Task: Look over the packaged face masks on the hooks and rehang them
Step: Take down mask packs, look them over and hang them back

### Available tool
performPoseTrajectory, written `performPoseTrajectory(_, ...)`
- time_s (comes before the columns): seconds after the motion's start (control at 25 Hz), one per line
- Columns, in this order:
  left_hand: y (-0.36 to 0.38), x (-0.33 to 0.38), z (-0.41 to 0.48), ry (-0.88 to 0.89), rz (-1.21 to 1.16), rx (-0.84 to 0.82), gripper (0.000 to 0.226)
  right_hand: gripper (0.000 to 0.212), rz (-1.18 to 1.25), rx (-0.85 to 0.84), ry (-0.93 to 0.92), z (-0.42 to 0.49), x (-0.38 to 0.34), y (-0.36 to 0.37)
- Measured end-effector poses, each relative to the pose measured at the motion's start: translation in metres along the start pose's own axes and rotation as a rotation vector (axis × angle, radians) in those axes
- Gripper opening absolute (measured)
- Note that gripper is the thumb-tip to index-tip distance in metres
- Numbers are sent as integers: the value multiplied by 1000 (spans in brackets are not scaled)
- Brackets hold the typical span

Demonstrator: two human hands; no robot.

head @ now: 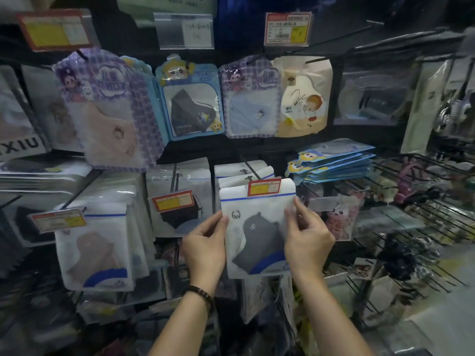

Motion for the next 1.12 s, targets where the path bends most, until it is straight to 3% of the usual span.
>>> performPoseTrajectory(0.16, 6, 2, 7, 14, 47, -8, 19, 23, -48, -82, -14, 11, 4, 6)
performPoseTrajectory(0.44, 10, -10, 5, 29, 105, -19, 23, 38, -187, -201, -39, 11, 13, 8)
performPoseTrajectory(0.88, 15, -17, 12, 92, 172, -11, 23, 50, -212, -252, -61, 10, 14, 14)
performPoseTrajectory(1.12, 23, -21, 32, 84, 242, 15, 20, 63, -406, -454, 5, 18, 6, 33)
Point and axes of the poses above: each hand's wrist, its own z-axis towards the middle knuckle, its own y-axis out of the palm, x = y × z, the point moved 2 cm from there along z, towards the middle knuckle, and after that the axes turned 11 degrees about y, right-handed, at the moved point
